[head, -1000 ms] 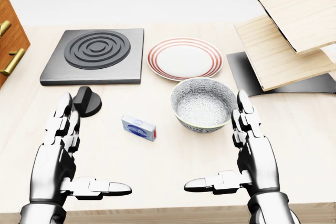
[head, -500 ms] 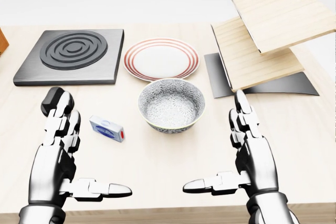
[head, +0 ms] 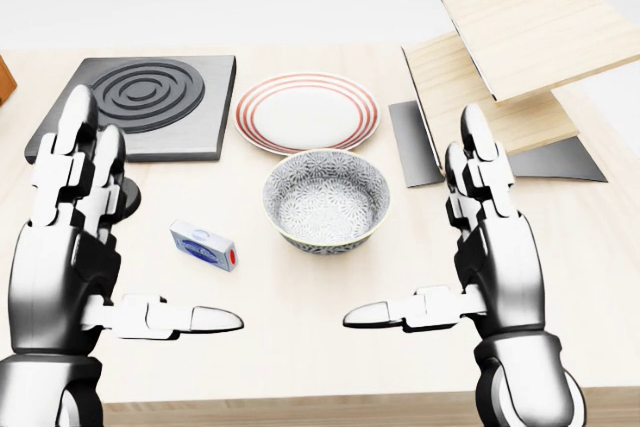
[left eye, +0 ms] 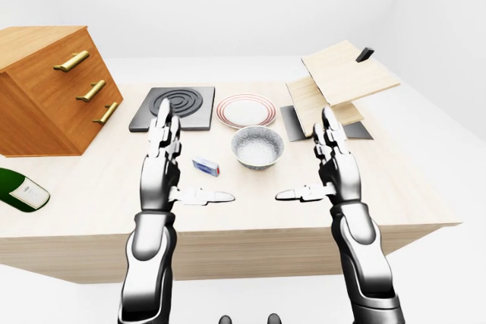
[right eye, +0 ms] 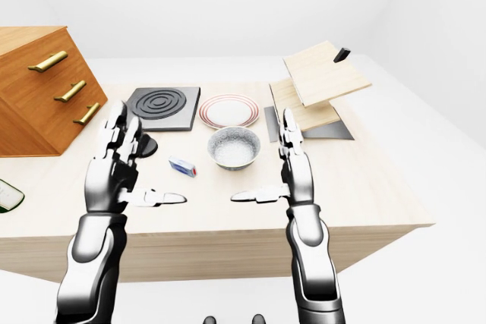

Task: Pick up the cream cheese and put it in the bowl.

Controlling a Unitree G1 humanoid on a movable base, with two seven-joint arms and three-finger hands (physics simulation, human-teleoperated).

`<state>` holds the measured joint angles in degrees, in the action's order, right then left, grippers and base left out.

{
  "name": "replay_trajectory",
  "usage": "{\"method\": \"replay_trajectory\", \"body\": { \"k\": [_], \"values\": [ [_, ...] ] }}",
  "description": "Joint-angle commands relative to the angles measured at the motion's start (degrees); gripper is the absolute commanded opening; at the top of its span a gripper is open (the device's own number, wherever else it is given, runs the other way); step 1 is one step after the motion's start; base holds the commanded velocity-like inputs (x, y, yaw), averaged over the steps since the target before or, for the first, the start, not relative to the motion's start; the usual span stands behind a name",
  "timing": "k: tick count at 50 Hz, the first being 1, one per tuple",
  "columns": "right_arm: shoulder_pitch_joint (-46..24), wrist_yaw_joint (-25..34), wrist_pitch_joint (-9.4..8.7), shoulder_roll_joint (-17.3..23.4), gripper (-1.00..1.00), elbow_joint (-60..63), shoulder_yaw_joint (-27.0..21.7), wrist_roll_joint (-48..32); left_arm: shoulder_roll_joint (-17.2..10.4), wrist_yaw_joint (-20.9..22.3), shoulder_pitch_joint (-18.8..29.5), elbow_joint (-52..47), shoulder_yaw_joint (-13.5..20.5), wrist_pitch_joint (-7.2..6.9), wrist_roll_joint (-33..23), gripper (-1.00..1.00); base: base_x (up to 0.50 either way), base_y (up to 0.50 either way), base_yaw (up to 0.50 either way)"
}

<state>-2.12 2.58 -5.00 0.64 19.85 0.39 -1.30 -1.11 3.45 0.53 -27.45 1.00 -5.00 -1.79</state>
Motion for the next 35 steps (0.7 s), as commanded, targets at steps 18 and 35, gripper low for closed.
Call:
{"method": "replay_trajectory", "body": {
  "k": [18,35],
  "values": [
    [2.85,0.77,0.00,-0.57,1.00,6.20,2.28,-2.08,-0.18,1.03,-1.34,-3.85,0.71,0.00,0.44,1.00,0.13,0.00,0.00],
    [5.15,1.13,0.00,-0.31,1.00,4.48,2.06,-2.45,0.21,2.72,-4.30,-3.80,0.36,0.00,1.52,1.00,0.14,0.00,0.00]
  ]
}}
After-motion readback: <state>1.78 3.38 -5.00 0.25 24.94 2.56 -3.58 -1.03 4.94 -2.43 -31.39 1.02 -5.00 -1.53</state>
